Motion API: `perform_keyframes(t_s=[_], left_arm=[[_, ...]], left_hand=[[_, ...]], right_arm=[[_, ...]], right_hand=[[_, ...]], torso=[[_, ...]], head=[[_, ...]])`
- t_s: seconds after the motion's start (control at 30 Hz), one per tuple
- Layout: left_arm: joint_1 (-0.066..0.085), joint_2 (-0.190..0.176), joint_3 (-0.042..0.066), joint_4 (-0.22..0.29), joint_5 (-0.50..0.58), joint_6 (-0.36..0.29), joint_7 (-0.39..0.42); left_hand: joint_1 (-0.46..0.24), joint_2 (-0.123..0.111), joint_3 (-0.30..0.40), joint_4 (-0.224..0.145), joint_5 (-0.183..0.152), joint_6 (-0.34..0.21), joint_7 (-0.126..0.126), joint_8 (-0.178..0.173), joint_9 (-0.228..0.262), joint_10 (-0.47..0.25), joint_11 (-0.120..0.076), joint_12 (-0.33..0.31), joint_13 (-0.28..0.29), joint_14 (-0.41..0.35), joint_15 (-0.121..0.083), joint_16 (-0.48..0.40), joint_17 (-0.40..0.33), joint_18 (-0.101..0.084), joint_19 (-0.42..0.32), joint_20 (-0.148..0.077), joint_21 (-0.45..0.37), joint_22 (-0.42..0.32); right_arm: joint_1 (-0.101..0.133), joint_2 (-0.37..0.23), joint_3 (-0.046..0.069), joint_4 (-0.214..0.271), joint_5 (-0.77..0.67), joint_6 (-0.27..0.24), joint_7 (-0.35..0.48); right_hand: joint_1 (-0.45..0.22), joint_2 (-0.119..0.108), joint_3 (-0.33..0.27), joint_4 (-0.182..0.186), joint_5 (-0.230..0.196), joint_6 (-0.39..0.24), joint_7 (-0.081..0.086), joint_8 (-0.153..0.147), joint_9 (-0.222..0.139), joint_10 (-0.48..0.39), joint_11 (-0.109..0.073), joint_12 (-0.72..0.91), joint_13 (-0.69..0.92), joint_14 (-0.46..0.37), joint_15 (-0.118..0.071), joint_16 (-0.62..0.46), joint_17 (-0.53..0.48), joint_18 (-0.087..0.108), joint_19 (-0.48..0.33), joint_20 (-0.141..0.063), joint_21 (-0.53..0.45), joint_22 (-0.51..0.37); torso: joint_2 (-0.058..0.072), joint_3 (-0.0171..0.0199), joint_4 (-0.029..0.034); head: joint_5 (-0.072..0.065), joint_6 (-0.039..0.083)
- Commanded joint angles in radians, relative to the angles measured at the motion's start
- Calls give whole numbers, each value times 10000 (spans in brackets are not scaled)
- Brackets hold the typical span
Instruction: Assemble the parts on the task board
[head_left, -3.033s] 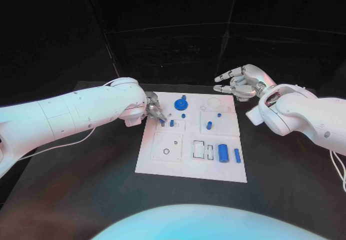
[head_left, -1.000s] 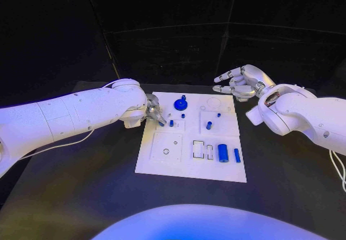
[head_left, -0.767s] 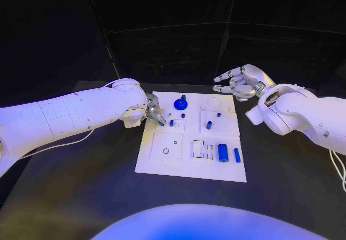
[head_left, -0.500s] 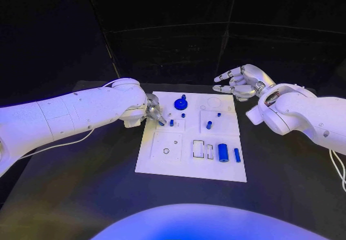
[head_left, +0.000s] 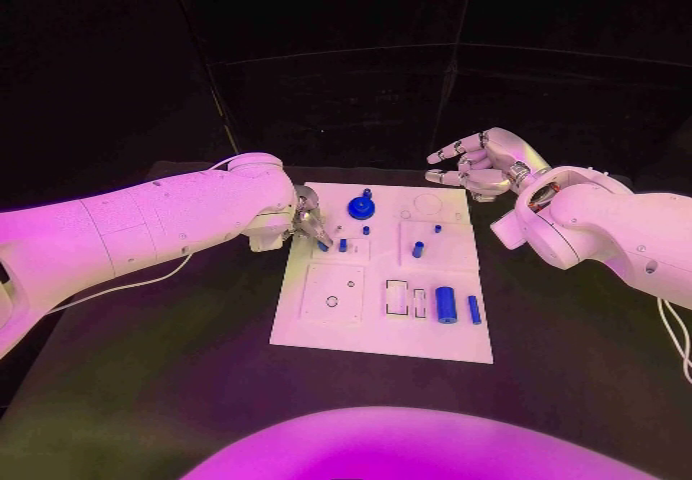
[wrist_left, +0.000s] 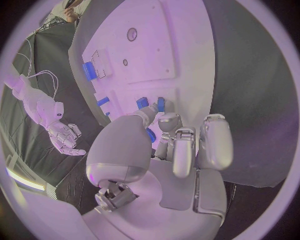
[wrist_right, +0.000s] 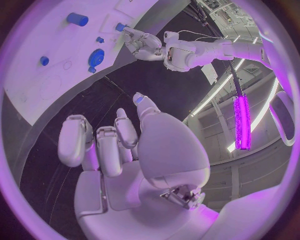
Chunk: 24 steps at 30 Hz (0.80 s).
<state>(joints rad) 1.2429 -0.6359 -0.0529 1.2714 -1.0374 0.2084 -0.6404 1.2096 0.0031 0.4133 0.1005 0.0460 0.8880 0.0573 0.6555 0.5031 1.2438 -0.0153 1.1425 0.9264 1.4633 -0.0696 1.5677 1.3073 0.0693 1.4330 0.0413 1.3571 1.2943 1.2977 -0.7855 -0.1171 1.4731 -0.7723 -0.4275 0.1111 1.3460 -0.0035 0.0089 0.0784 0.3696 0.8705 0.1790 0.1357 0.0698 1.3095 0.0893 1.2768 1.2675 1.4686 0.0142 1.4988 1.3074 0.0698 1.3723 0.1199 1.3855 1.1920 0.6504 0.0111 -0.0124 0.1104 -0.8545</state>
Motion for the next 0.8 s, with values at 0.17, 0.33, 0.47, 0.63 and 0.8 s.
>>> perform_keyframes(t_s=[0.17,0.33,0.47,0.63,0.8], left_arm=[[-32,163,-51,-221,26,493,-215],[-24,215,-111,-256,47,637,-241],[-17,232,-164,-262,71,737,-277],[-10,240,-202,-272,82,805,-315],[-6,261,-218,-299,86,771,-377]], left_hand=[[-54,51,28,75,52,-27,-41,62,-11,58,-18,48,7,1075,-46,31,2634,-31,31,-44,3,16],[-106,38,30,106,50,-20,-42,84,0,76,-17,69,32,1075,-44,31,2634,-33,36,-43,7,26],[-168,-28,7,126,49,-1,-51,120,18,89,-22,82,42,1075,-46,31,2634,-33,35,-42,5,28],[-231,-108,-24,140,49,39,-71,175,44,112,-36,107,68,1075,-55,31,2634,-35,44,-46,14,46],[-356,-204,-90,194,48,74,-87,228,69,144,-51,139,103,1075,-72,31,2634,-41,62,-58,35,80]], right_arm=[[15,13,6,18,-21,73,22],[15,15,6,15,-21,88,18],[15,16,6,14,-21,105,13],[15,16,6,13,-21,114,9],[15,17,5,11,-26,114,10]], right_hand=[[-4,14,27,48,59,-18,-48,48,-13,62,-42,50,9,705,-73,-25,1321,81,26,-68,-49,-3],[-4,14,27,48,59,-18,-48,48,-13,62,-42,50,9,705,-73,-25,1321,81,26,-68,-49,-3],[-4,14,27,48,59,-18,-48,48,-13,62,-42,50,9,705,-73,-25,1321,81,26,-68,-49,-3],[-4,14,27,48,59,-18,-48,48,-13,62,-42,50,9,705,-73,-25,1321,81,26,-68,-49,-3],[-4,14,27,48,59,-18,-48,48,-13,62,-42,50,9,705,-73,-25,1321,81,26,-68,-49,-3]], torso=[[-1,2,-2],[-4,3,6],[-3,4,10],[-5,-1,9],[-4,2,14]], head=[[-28,-32],[-37,-47],[-41,-50],[-49,-59],[-53,-63]])
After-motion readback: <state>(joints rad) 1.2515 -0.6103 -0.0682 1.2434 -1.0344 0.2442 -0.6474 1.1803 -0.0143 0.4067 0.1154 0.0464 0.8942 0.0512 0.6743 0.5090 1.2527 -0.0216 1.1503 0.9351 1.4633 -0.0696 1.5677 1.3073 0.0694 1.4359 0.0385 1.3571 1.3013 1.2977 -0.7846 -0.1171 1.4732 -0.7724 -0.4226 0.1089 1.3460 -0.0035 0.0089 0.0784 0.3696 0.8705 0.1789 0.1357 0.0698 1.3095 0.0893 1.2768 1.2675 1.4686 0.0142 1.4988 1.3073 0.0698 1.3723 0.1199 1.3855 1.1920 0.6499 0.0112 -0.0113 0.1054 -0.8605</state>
